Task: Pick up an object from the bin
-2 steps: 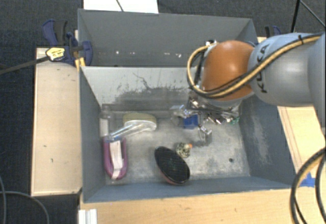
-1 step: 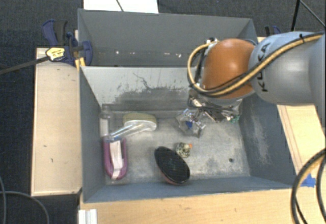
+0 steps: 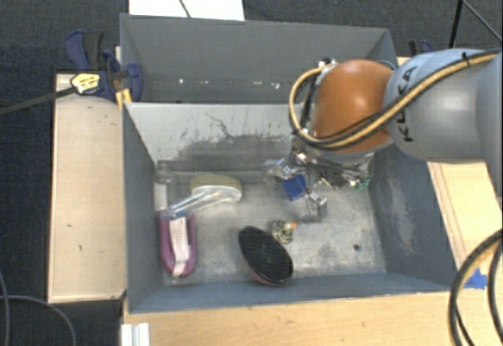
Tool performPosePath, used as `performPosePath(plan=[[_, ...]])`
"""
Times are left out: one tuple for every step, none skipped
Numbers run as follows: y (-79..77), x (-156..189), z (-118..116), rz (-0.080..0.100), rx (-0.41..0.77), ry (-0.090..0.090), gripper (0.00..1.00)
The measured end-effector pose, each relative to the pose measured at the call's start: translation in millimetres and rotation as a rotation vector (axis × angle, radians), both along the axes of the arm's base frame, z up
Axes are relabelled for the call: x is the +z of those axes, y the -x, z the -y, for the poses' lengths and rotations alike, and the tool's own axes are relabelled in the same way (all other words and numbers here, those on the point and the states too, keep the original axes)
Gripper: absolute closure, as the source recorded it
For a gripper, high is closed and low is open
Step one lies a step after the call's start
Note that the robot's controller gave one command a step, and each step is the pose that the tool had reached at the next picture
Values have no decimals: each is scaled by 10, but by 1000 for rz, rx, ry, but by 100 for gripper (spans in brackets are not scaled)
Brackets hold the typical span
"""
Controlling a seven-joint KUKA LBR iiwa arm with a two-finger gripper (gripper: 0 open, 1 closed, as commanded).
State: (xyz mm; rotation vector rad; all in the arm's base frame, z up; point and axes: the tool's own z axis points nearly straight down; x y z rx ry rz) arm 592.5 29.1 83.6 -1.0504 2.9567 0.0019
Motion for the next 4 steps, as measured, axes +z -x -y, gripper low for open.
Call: performPosePath(plan=[[22, -136, 122, -4, -22, 1, 0], [19, -129, 118, -3, -22, 1, 100], [19, -129, 117, -3, -22, 1, 0], [-3, -37, 532, 3, -156, 1, 0]])
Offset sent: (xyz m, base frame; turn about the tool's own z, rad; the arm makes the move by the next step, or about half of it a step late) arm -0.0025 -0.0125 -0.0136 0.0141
